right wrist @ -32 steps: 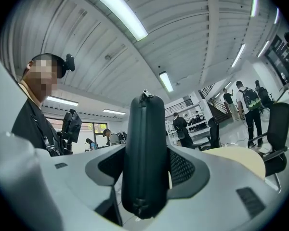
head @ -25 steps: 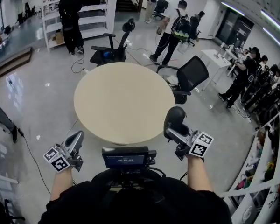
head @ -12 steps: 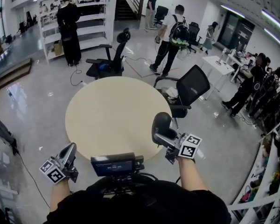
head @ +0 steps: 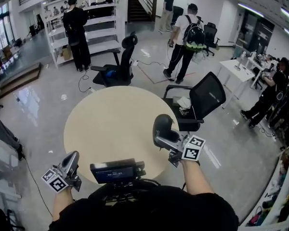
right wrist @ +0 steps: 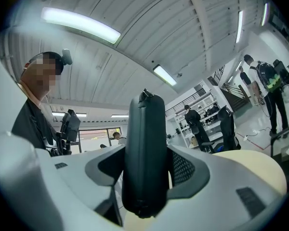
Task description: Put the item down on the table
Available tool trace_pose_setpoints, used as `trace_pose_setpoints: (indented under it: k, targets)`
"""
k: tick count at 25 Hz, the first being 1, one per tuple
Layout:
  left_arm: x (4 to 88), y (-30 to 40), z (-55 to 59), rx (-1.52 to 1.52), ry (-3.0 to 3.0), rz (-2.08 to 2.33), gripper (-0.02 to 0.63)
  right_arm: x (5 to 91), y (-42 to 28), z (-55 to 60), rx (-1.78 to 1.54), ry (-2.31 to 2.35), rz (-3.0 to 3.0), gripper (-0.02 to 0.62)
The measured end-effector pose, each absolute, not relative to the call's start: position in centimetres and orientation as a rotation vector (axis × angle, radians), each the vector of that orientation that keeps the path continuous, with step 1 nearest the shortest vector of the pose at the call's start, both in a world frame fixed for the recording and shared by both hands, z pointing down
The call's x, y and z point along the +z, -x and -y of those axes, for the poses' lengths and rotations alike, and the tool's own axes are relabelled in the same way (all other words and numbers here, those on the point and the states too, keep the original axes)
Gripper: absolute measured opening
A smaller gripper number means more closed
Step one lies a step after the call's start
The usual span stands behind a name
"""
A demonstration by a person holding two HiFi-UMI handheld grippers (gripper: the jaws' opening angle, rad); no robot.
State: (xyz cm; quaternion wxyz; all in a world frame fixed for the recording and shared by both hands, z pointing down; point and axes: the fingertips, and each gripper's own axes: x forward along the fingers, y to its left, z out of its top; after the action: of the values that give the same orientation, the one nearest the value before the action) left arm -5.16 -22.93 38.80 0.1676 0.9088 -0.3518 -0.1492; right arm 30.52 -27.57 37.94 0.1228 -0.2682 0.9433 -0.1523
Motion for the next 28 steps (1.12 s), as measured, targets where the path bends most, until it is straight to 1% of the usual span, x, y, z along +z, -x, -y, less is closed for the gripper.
trace_pose_setpoints:
  k: [3,5,11,14,20,23,28]
  targets:
    - [38.7,3.8,25.0,-0.406,-2.586,0.997,0.001,38.5,-31.7,30.1,-0.48,0.783,-2.736,0.267]
    - [38.8,4.2,26.3,-0.403,-2.585,0.991,0.002,38.6,-31.2,31.3,-0.489,0.787,-2.738,0.267]
    - [40.4,10.3,30.3,-0.433,-2.563,0.918,0.0,39.3,-25.0,34.6,-0.499,0.879,-2.758,0.267]
    - [41.8,13.3,33.8,-0.398,-2.591,0.851,0.0,38.9,-21.3,37.0,-0.502,0.958,-2.744,0.267]
    - [43.3,15.7,41.4,-0.305,-2.636,0.689,0.0,39.1,-17.8,40.3,-0.533,1.098,-2.694,0.267]
    - [43.3,14.5,42.2,-0.333,-2.642,0.67,0.002,40.1,-19.0,40.3,-0.553,1.129,-2.71,0.267]
    - [43.8,11.1,42.2,-0.393,-2.584,0.696,0.002,41.8,-25.0,40.3,-0.604,1.199,-2.695,0.267]
